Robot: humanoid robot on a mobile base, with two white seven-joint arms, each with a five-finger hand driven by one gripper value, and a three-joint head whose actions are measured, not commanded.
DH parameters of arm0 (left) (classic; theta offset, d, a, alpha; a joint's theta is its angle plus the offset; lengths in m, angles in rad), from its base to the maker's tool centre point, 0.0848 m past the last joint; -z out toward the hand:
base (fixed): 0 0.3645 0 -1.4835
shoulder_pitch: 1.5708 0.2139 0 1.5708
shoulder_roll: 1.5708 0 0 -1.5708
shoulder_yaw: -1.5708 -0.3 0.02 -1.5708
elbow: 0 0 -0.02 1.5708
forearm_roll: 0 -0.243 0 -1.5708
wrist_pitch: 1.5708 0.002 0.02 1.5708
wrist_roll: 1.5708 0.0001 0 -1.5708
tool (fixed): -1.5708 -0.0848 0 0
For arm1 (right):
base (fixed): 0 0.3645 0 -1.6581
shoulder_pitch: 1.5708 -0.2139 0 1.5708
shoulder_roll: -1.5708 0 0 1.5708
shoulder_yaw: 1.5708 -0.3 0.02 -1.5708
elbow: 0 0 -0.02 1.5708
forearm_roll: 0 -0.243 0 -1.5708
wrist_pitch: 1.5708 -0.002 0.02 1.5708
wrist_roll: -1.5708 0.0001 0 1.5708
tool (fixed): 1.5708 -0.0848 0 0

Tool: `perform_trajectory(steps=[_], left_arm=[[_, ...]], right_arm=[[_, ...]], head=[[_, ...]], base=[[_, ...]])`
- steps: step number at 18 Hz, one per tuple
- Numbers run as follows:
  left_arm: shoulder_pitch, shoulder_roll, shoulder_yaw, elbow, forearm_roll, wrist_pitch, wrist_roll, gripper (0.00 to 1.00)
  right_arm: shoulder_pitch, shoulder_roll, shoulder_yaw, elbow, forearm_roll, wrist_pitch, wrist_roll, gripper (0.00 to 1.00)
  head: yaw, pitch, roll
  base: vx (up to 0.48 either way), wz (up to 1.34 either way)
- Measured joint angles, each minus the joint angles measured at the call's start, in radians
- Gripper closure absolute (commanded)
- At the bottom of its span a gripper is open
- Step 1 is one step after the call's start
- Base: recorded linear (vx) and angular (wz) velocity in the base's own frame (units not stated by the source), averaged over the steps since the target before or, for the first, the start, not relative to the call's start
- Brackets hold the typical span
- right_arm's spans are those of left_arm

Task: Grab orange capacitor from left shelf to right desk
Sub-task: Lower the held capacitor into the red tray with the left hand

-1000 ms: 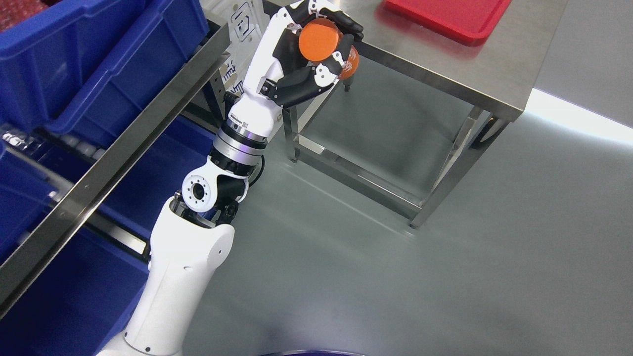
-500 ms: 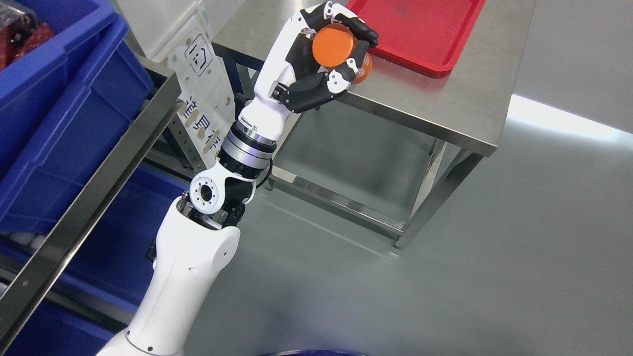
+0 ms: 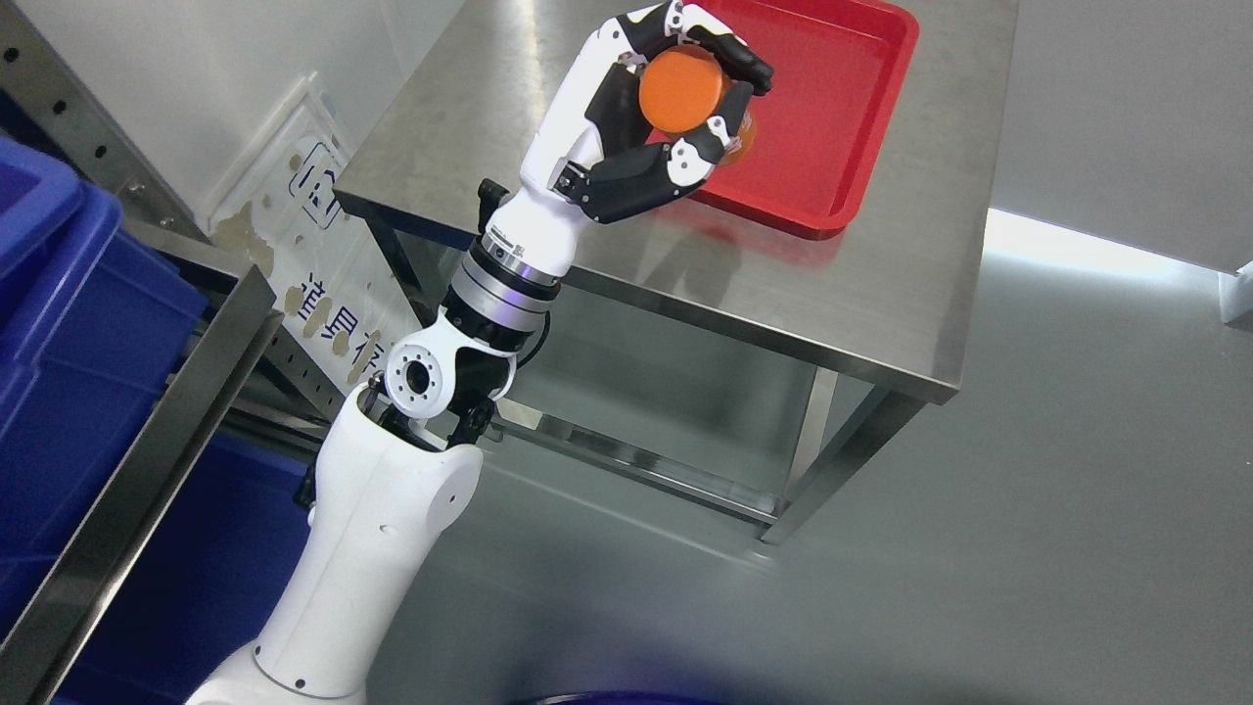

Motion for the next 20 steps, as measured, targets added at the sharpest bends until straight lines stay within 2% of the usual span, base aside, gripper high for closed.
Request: perform_trajectory(steps=[10,16,20], left_arm=[[-0.007,0.0,-0.022,0.006,-0.001,0.01,0.0,0.98],[-0.011,0.0,-0.057,0.06,-0.02,0.136,0.006,0.98],[-0.042,0.0,-0.097,0.121,-0.046,0.174,0.008,0.98]], right_arm=[[0.0,0.0,0.0,0.0,0.0,0.0,0.0,0.0],[0.0,0.0,0.0,0.0,0.0,0.0,0.0,0.0],[0.0,0.0,0.0,0.0,0.0,0.0,0.0,0.0]], head=[[0.0,0.0,0.0],[0.0,0.0,0.0],[0.0,0.0,0.0]], base=[[0.171,-0.05],[0.114,0.02],[0.052,-0.02]])
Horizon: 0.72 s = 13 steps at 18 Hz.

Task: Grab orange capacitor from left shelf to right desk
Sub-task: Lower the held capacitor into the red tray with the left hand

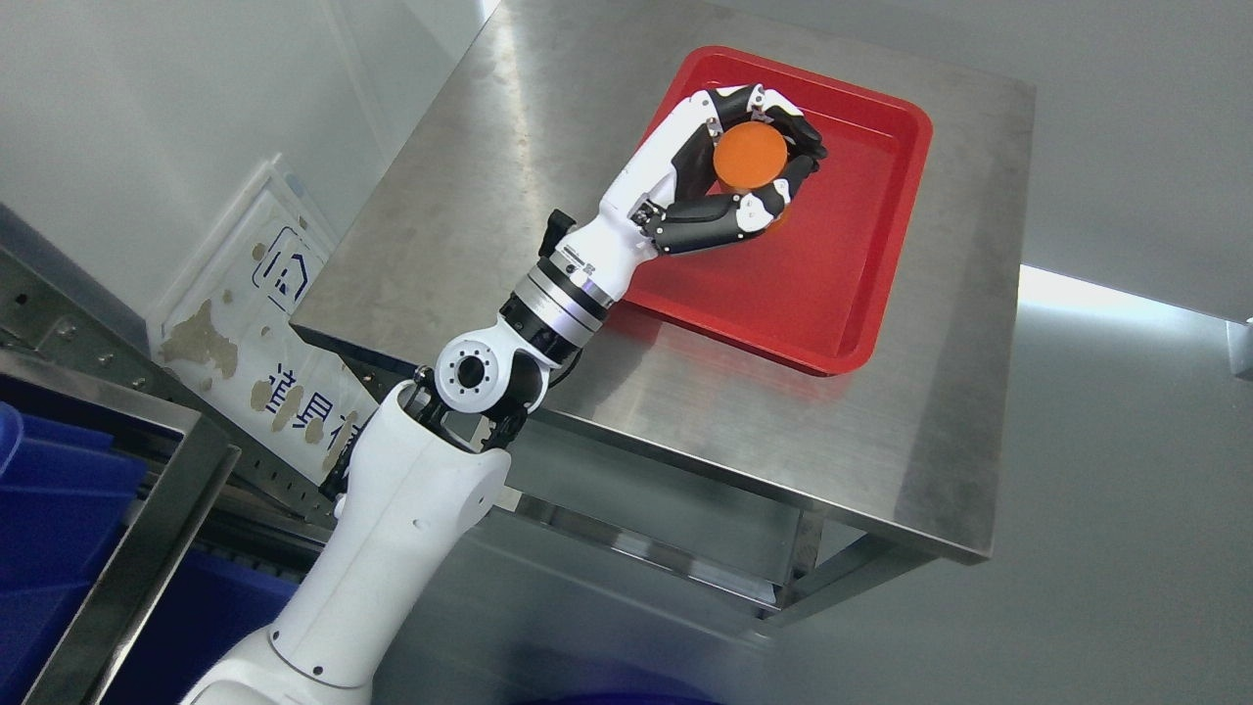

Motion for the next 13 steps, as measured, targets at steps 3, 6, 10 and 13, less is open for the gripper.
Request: perform_trajectory(steps=[3,6,10,13], left_arm=[[-0.038,0.0,-0.032,0.061,-0.013,0.017,0.0,0.98],[-0.071,0.0,-0.066,0.118,-0.02,0.026,0.001,0.97],[-0.126,0.0,-0.109,0.191,-0.03,0.046,0.002,0.95],[-0.152,0.0,-0.131,0.237,-0.036,0.052,0.003,0.92]], right_arm=[[0.0,0.0,0.0,0.0,0.0,0.0,0.0,0.0],[0.0,0.0,0.0,0.0,0.0,0.0,0.0,0.0],[0.0,0.0,0.0,0.0,0.0,0.0,0.0,0.0],[0.0,0.0,0.0,0.0,0.0,0.0,0.0,0.0]], head=[[0.0,0.0,0.0],[0.0,0.0,0.0],[0.0,0.0,0.0],[0.0,0.0,0.0]], base=[[0.007,0.0],[0.0,0.0],[0.0,0.0],[0.0,0.0]])
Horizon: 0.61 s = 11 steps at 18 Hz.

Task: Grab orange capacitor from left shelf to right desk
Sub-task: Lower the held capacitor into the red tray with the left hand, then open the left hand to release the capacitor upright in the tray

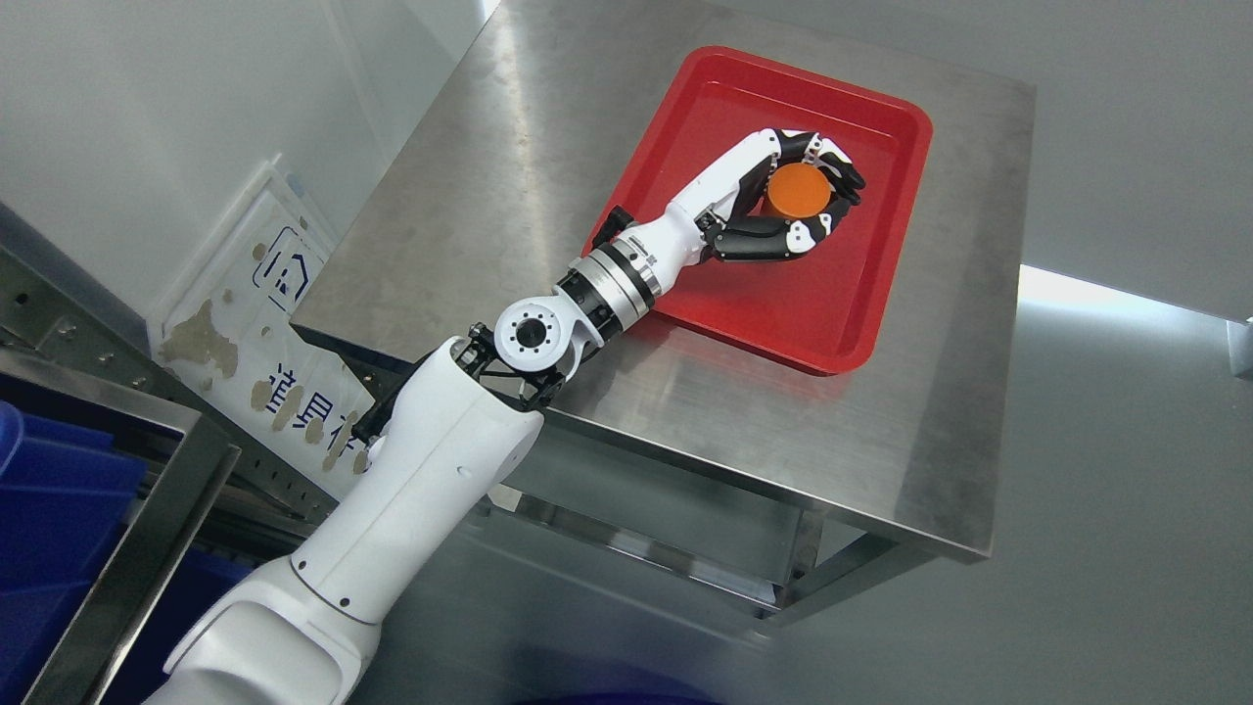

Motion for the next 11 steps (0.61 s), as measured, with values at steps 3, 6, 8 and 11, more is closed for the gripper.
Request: perform_trajectory(steps=[3,6,8,11], left_arm=[[-0.016,0.0,-0.017,0.038,-0.003,0.001,0.021,0.81],[-0.029,0.0,-0.029,0.07,-0.004,0.001,0.037,0.59],[-0.035,0.0,-0.033,0.086,-0.005,0.001,0.04,0.47],[-0.043,0.0,-0.032,0.105,-0.005,0.001,0.042,0.21]], right_arm=[[0.0,0.0,0.0,0.0,0.0,0.0,0.0,0.0],[0.0,0.0,0.0,0.0,0.0,0.0,0.0,0.0],[0.0,0.0,0.0,0.0,0.0,0.0,0.0,0.0],[0.0,0.0,0.0,0.0,0.0,0.0,0.0,0.0]], head=[[0.0,0.0,0.0],[0.0,0.0,0.0],[0.0,0.0,0.0],[0.0,0.0,0.0]], base=[[0.0,0.0],[0.0,0.0],[0.0,0.0],[0.0,0.0]])
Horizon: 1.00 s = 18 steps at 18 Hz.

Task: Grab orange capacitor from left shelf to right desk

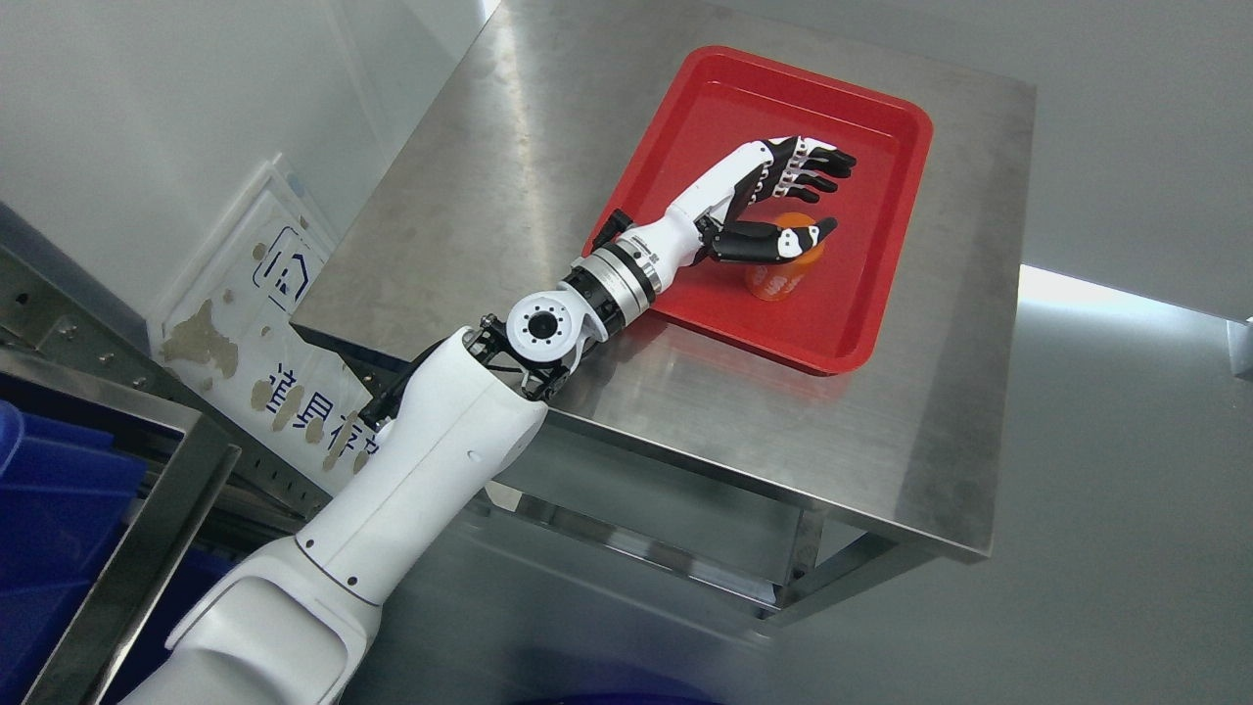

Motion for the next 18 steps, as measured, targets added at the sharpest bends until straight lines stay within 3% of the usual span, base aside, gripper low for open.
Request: perform_trajectory(steps=[1,3,8,12,18], left_arm=[[-0.006,0.0,0.002,0.005,0.0,0.0,0.0,0.1],[-0.025,0.0,0.013,0.011,0.0,0.0,0.0,0.0],[-0.086,0.0,0.096,0.003,0.002,0.012,-0.005,0.0],[-0.104,0.0,0.222,-0.02,0.006,0.094,-0.036,0.0],[-0.033,0.0,0.396,-0.074,0.009,0.12,-0.085,0.0]], right_arm=[[0.0,0.0,0.0,0.0,0.0,0.0,0.0,0.0],[0.0,0.0,0.0,0.0,0.0,0.0,0.0,0.0],[0.0,0.0,0.0,0.0,0.0,0.0,0.0,0.0],[0.0,0.0,0.0,0.0,0.0,0.0,0.0,0.0],[0.0,0.0,0.0,0.0,0.0,0.0,0.0,0.0]], head=[[0.0,0.0,0.0],[0.0,0.0,0.0],[0.0,0.0,0.0],[0.0,0.0,0.0],[0.0,0.0,0.0]], base=[[0.0,0.0],[0.0,0.0],[0.0,0.0],[0.0,0.0],[0.0,0.0]])
